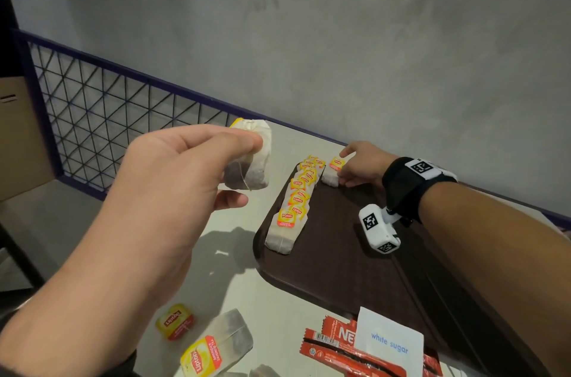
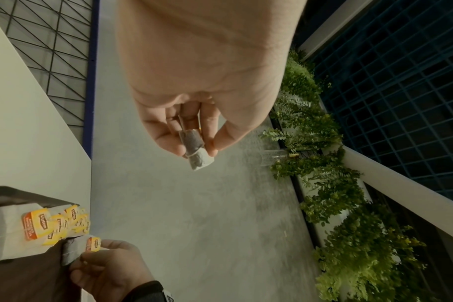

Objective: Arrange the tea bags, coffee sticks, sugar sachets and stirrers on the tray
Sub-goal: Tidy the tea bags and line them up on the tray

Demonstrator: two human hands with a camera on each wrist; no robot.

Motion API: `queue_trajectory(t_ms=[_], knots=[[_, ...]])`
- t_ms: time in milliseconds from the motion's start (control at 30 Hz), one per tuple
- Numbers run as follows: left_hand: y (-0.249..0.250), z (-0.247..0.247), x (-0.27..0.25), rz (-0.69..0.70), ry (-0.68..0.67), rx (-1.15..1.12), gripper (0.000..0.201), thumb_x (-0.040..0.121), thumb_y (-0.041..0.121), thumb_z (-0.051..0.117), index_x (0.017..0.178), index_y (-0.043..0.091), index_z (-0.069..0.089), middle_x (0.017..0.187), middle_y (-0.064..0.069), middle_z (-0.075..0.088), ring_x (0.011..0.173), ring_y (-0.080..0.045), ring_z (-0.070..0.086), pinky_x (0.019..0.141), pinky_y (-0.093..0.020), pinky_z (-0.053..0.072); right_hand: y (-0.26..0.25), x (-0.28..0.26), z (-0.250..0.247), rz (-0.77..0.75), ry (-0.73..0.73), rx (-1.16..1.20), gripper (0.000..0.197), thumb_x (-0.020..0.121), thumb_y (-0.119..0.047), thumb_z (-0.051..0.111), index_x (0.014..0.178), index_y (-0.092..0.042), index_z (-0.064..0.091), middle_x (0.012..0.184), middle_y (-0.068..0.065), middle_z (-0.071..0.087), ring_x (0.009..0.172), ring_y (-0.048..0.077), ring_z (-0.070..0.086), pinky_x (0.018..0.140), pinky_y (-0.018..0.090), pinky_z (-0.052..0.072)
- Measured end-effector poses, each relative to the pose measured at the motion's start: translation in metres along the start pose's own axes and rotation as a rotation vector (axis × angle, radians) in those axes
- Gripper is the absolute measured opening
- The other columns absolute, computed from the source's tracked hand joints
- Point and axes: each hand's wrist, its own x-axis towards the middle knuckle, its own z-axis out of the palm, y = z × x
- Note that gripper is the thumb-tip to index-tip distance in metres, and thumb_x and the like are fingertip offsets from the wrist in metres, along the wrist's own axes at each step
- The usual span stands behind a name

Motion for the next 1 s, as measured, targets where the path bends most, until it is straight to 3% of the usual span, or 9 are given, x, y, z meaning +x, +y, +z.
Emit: queue_trajectory(t_ms=[167,300,433,500,567,700,800,1000], knots=[[0.0,0.001,-0.001,-0.001,-0.004,-0.011,0.009,0.082,0.013,0.075,0.078,0.009,0.081,0.094,-0.023,0.076,0.065,-0.014,0.062,0.053,-0.028,0.051,-0.004,-0.002,0.003,0.009,-0.003,0.015,0.058,0.091,0.009,0.064,0.141,-0.004,0.038,0.086,0.018,0.063,0.066,0.024,0.064,0.065,0.033,0.061],[0.001,0.001,0.001,-0.004,0.004,-0.008,0.008,0.084,0.011,0.076,0.078,0.007,0.081,0.094,-0.024,0.075,0.063,-0.013,0.062,0.052,-0.027,0.051,-0.01,-0.011,0.0,0.027,-0.028,-0.038,0.034,0.094,0.003,0.064,0.12,-0.005,0.044,0.1,0.025,0.059,0.072,0.03,0.067,0.073,0.04,0.061],[0.001,0.001,0.0,0.002,0.001,-0.021,0.01,0.084,0.011,0.076,0.076,0.008,0.081,0.093,-0.024,0.076,0.066,-0.015,0.062,0.053,-0.027,0.052,-0.017,-0.017,-0.001,-0.022,0.022,-0.058,0.021,0.094,0.003,0.064,0.106,-0.005,0.049,0.09,0.019,0.056,0.076,0.031,0.066,0.071,0.038,0.062],[0.001,0.001,0.0,0.008,0.004,-0.021,0.01,0.083,0.012,0.076,0.076,0.009,0.081,0.094,-0.024,0.076,0.068,-0.017,0.064,0.053,-0.027,0.051,-0.023,-0.02,0.004,-0.018,-0.042,0.017,0.011,0.093,0.005,0.061,0.099,-0.002,0.054,0.085,0.017,0.055,0.072,0.025,0.063,0.066,0.033,0.063],[0.001,0.001,0.001,0.01,0.009,-0.022,0.01,0.083,0.012,0.076,0.076,0.01,0.081,0.095,-0.024,0.076,0.07,-0.019,0.064,0.053,-0.026,0.051,-0.028,-0.023,0.012,0.033,-0.135,0.114,0.008,0.091,0.007,0.059,0.093,0.0,0.056,0.086,0.019,0.056,0.079,0.027,0.065,0.073,0.036,0.063],[0.001,0.001,0.0,0.007,0.006,-0.032,0.01,0.083,0.012,0.076,0.075,0.01,0.081,0.094,-0.024,0.076,0.067,-0.016,0.064,0.054,-0.025,0.052,-0.035,-0.025,0.025,0.083,-0.163,0.133,0.012,0.089,0.009,0.057,0.1,0.004,0.058,0.101,0.024,0.064,0.099,0.034,0.069,0.091,0.046,0.06],[0.002,0.001,-0.001,0.004,0.005,-0.043,0.01,0.082,0.012,0.076,0.075,0.01,0.081,0.093,-0.022,0.077,0.07,-0.018,0.067,0.053,-0.025,0.052,-0.036,-0.025,0.034,0.084,-0.157,0.15,0.024,0.091,0.006,0.057,0.115,0.005,0.057,0.122,0.028,0.064,0.106,0.037,0.071,0.086,0.042,0.062],[0.001,0.003,-0.001,0.001,-0.016,-0.045,0.01,0.082,0.012,0.075,0.074,0.009,0.081,0.093,-0.019,0.078,0.069,-0.018,0.068,0.054,-0.026,0.054,-0.041,-0.029,0.035,0.105,-0.154,0.183,0.031,0.091,0.002,0.059,0.122,0.0,0.054,0.124,0.026,0.063,0.105,0.036,0.071,0.088,0.044,0.062]])
